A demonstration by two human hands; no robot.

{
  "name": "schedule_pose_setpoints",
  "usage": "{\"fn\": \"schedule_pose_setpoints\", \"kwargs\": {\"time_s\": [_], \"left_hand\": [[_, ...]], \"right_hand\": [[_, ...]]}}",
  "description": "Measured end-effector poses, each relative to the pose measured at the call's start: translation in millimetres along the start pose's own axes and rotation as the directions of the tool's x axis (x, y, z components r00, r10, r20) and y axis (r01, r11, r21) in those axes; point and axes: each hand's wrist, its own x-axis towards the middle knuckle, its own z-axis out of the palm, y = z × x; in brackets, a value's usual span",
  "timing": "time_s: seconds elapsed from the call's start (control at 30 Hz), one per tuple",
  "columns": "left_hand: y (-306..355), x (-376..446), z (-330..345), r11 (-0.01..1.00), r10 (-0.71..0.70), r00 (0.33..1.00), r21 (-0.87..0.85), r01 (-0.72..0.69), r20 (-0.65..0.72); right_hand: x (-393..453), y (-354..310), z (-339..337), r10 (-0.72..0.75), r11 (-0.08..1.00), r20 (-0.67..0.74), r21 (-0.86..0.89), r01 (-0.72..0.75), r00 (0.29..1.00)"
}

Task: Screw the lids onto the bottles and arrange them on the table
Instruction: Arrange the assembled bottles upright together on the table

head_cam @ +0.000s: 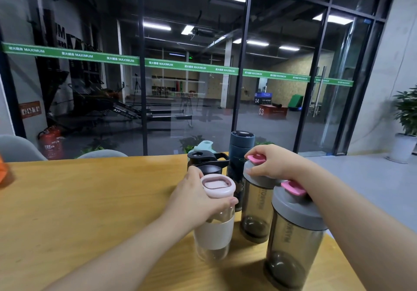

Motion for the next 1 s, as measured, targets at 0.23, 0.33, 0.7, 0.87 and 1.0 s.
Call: {"fn": "schedule_pose_setpoints", "kwargs": {"time_s": [0.23,0.33,0.7,0.87,1.0], "left_hand": [[1.7,3.5,10.0,0.999,-0.028,0.998,0.019,0.029,-0.050],[0.2,5.0,11.2,0.999,-0.031,0.999,-0.006,0.031,-0.043],[-1.7,29.2,-17.7,0.980,0.192,0.952,-0.015,-0.201,-0.238],[-7.8,75.1,-34.7,0.947,0.310,0.926,0.160,-0.279,-0.215],[-11.8,109.5,-43.8,0.902,0.279,0.960,0.346,-0.259,-0.007]], "right_hand": [[-1.4,-1.7,0.0,0.001,1.000,0.000,-0.007,-0.001,1.000],[-1.4,-2.4,-0.5,0.006,1.000,0.000,-0.008,-0.006,1.000],[-5.6,-6.0,-1.1,-0.001,0.998,0.043,-0.070,0.004,0.999],[-7.2,-8.6,-1.5,-0.031,0.990,0.062,-0.135,0.039,0.998],[-6.2,-10.2,-1.4,-0.064,0.977,0.080,-0.200,0.079,0.995]]}}
